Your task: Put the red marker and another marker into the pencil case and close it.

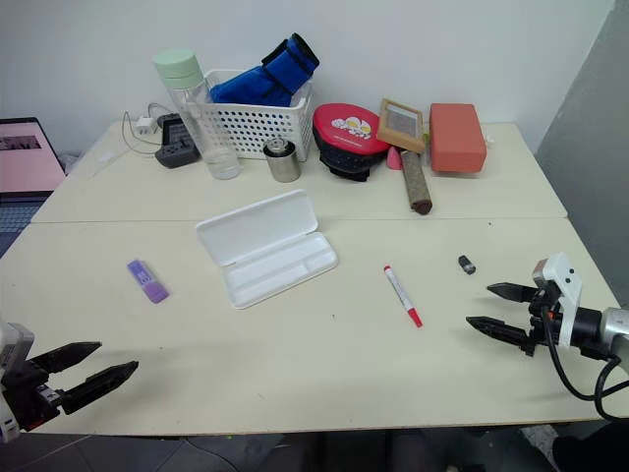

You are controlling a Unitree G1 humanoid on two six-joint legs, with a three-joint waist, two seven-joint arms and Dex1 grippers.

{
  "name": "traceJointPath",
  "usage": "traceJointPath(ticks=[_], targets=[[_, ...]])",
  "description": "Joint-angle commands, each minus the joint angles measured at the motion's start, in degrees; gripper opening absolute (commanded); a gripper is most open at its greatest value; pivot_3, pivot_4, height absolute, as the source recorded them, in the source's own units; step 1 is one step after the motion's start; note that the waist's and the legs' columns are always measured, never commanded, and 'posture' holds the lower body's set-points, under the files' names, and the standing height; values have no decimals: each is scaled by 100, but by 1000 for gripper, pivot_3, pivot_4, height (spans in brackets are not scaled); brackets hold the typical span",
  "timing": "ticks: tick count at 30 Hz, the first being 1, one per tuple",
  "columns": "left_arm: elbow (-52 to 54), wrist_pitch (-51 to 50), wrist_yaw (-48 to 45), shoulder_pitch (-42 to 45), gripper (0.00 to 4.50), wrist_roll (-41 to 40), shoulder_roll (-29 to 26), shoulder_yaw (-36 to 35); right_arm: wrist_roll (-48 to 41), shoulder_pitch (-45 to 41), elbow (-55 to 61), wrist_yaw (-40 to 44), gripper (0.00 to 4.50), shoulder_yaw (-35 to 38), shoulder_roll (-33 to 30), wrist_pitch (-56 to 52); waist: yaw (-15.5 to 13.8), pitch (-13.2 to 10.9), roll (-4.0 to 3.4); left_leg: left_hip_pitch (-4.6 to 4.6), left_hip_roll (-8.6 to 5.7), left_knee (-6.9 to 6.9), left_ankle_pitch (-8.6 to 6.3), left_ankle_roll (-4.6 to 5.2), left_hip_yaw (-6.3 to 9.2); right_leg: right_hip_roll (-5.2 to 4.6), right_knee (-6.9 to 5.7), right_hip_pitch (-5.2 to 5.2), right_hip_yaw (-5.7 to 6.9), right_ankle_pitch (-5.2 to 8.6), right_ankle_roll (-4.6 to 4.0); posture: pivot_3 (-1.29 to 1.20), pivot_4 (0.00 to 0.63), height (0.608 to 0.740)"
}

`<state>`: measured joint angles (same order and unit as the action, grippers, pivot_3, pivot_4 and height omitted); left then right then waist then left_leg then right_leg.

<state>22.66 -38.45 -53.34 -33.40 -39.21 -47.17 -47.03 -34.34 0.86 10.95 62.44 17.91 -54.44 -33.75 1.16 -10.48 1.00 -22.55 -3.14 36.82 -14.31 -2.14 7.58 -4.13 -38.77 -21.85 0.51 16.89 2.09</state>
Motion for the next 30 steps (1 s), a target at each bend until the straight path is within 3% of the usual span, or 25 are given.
traceJointPath(ticks=[1, 22, 30], targets=[[8, 9, -6, -14, 4449, 23, 59, -39, 12, -16, 21, 109, 4500, 124, -126, 42, 0, 0, 0, 0, 0, 0, 0, 0, 0, 0, 0, 0, 0, 0, 0, 0, 150, 740], [-563, 463, -435, 62, 4449, 358, 67, 112, 31, 55, 21, 191, 4500, 163, -145, 29, -5, -1, 0, 0, 1, -1, -1, -1, -1, -1, 2, 0, 0, 0, -1, 0, 150, 740], [31, 131, -354, 649, 4449, -160, 32, 432, -442, -8, 523, 450, 4500, 377, -103, 12, -27, -2, -3, -2, 1, -1, -1, -2, 0, -1, 3, 0, 0, 0, 0, 0, 150, 740]])
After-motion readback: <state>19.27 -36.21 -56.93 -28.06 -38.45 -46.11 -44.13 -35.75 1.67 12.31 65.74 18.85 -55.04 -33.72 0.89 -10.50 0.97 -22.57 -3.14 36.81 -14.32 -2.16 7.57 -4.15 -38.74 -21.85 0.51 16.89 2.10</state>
